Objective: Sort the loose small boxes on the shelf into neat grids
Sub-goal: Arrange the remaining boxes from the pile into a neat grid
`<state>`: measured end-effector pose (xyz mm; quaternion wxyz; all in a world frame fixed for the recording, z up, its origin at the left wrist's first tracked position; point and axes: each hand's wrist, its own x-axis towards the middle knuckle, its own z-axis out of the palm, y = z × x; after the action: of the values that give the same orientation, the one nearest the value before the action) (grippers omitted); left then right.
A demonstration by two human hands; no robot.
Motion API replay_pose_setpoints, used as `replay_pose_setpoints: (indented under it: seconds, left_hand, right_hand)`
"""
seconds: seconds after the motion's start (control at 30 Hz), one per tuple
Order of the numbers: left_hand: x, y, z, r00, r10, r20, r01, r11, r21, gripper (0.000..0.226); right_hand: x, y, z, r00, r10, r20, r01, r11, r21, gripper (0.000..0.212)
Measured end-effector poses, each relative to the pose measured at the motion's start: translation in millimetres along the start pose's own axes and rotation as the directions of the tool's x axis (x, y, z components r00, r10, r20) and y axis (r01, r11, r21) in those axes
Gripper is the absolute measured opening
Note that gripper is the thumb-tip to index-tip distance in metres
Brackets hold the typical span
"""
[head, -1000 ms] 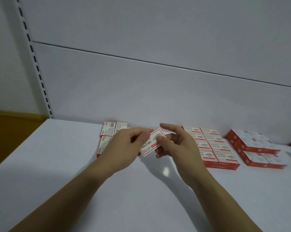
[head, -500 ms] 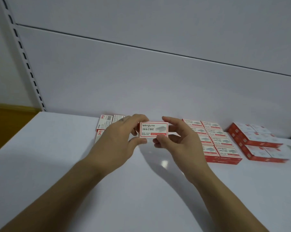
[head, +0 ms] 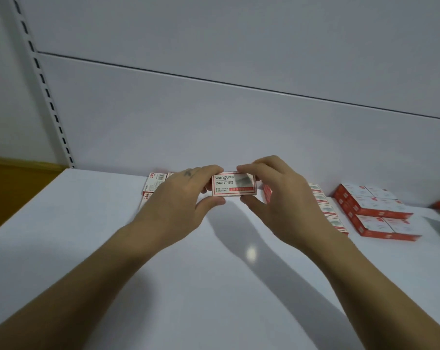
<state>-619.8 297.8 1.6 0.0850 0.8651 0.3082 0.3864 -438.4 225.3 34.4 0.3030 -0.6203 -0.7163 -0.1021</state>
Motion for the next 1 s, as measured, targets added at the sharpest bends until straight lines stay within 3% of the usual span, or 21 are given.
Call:
replay_pose_setpoints:
  seconds: [0.27, 0.4, 0.53, 0.63, 0.8, 1.0]
  left_hand:
    - [9.1, 53.0, 25.0, 0.992, 0.05, 0.117, -0.056, 0.997, 0.05, 0.043]
    - [7.3, 79.7, 44.3, 0.966, -0.091, 0.24, 0.067, 0.992, 0.105, 0.061]
    - [-6.0, 94.6, 57.0, 0.927, -0.229, 0.297, 0.177, 0.965, 0.193, 0.065]
    - [-15.9, 104.3, 64.3, 0.902, -0.305, 0.305, 0.241, 0.943, 0.23, 0.068]
    - [-35.3, 111.0, 85.1, 0.862, -0.381, 0.335, 0.292, 0.912, 0.287, 0.066]
    - [-39.7, 113.0, 88.7, 0.901, -0.341, 0.267, 0.239, 0.905, 0.351, 0.06]
  right_hand:
    - [-45.7, 44.2, -31.5, 0.997, 0.054, 0.05, -0.057, 0.997, 0.06, 0.034]
    - [-67.3, 73.1, -46.5, 0.986, 0.148, 0.076, -0.155, 0.983, 0.102, 0.029]
    - [-90.8, 92.0, -45.4, 0.963, 0.213, 0.167, -0.236, 0.963, 0.131, 0.028]
    - [-103.4, 95.7, -35.5, 0.951, 0.208, 0.227, -0.241, 0.962, 0.128, 0.025]
    - [-121.0, 100.0, -22.9, 0.942, 0.28, 0.184, -0.292, 0.956, 0.041, 0.022]
    - [-122.1, 94.7, -21.2, 0.953, 0.252, 0.169, -0.249, 0.968, -0.04, 0.022]
